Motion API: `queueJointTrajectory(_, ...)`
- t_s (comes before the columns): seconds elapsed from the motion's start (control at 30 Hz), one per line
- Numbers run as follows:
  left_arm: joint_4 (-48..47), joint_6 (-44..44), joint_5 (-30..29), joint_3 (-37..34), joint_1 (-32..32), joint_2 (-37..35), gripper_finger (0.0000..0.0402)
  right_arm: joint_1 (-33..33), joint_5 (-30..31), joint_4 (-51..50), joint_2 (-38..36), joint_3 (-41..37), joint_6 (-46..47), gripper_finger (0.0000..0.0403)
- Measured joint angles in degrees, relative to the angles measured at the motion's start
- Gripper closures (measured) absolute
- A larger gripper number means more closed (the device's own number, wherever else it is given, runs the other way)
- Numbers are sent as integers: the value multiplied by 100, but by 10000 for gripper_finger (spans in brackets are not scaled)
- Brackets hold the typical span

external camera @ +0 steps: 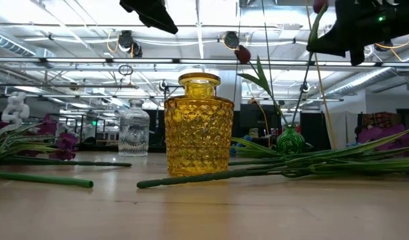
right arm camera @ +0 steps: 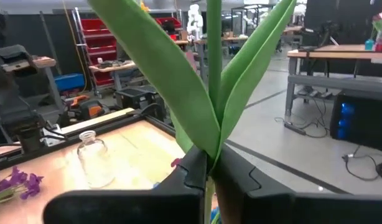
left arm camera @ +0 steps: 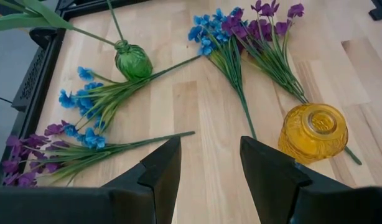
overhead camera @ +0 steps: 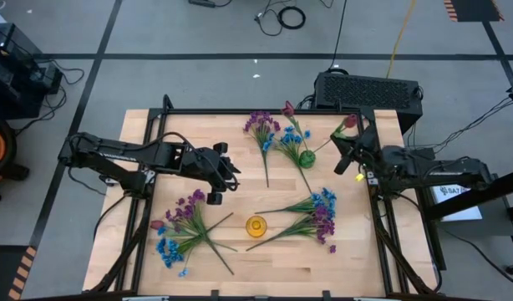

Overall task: Sort flowers into vase by color
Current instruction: Put the top red flower into the green vase

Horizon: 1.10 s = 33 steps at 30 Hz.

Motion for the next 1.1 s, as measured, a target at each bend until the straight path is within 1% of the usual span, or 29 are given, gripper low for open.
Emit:
queueJointTrajectory(0.27,-51,-4,0,0,0,0,229,-276,-1,-4,305,0,350,356)
queueJointTrajectory(0.43,-52,-36,0,0,1,0,229,-387,-10,-51,456,0,541,326)
queueJointTrajectory(0.57,-94,-40,0,0,0,0,229,-389,-98,-203,487,0,772,289)
queueJointTrajectory(0.7,-144,-46,0,0,0,0,229,-387,-90,-510,485,0,1251,239)
queueJointTrajectory(0.83,-146,-52,1,0,0,0,229,-373,-82,-649,438,4,1235,191)
queueJointTrajectory(0.93,-230,-176,1,0,-15,0,229,-372,-77,-953,341,165,1227,162)
queueJointTrajectory(1.1,-333,-347,2,-54,-15,0,229,-369,-76,-1946,291,647,1284,131)
